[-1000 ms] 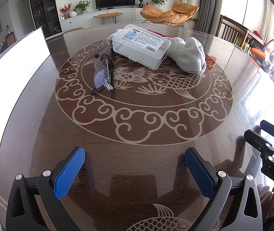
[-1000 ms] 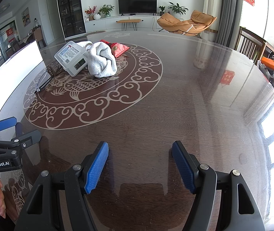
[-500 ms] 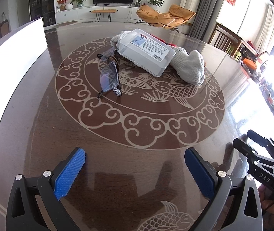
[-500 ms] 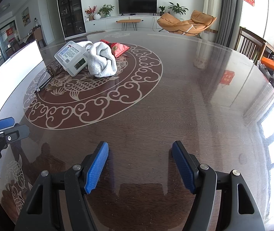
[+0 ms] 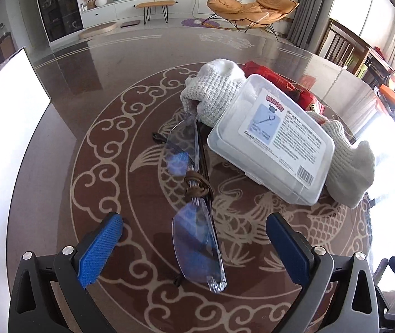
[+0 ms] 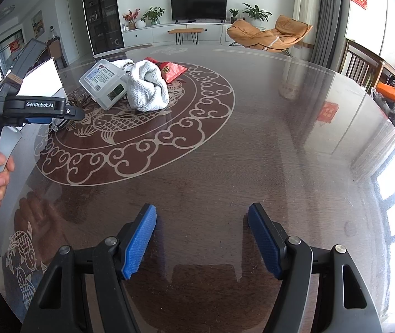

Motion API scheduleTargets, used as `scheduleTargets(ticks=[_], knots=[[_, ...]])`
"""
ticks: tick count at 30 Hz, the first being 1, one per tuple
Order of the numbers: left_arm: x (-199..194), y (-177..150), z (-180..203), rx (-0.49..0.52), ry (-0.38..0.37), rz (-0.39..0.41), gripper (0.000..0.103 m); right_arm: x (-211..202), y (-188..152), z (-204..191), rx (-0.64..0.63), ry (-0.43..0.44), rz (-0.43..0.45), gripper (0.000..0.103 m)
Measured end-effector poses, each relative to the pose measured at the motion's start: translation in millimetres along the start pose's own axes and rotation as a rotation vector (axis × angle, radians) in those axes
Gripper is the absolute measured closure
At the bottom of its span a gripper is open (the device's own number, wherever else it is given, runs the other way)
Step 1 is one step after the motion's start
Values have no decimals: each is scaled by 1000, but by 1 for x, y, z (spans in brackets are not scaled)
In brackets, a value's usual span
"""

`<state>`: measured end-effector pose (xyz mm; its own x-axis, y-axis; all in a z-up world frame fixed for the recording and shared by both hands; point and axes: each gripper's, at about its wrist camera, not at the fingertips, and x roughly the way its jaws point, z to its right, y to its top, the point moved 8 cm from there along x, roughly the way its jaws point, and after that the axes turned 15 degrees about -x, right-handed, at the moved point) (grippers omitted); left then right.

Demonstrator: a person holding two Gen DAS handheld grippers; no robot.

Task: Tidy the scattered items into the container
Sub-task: 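Lower the left tool onto the rimless glasses and close on the bridge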

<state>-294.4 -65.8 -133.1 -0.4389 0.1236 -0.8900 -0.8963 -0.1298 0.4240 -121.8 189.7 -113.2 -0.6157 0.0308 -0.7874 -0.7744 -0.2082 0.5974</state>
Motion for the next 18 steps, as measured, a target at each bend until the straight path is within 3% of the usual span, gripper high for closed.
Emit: scheduleTargets(ticks=[4,18], knots=[[11,11,7,50,41,-16,0,-1,0,1,6,7,4,33],[15,25,18,98,29,-65,0,-3,-1,2,24,28,16,33]])
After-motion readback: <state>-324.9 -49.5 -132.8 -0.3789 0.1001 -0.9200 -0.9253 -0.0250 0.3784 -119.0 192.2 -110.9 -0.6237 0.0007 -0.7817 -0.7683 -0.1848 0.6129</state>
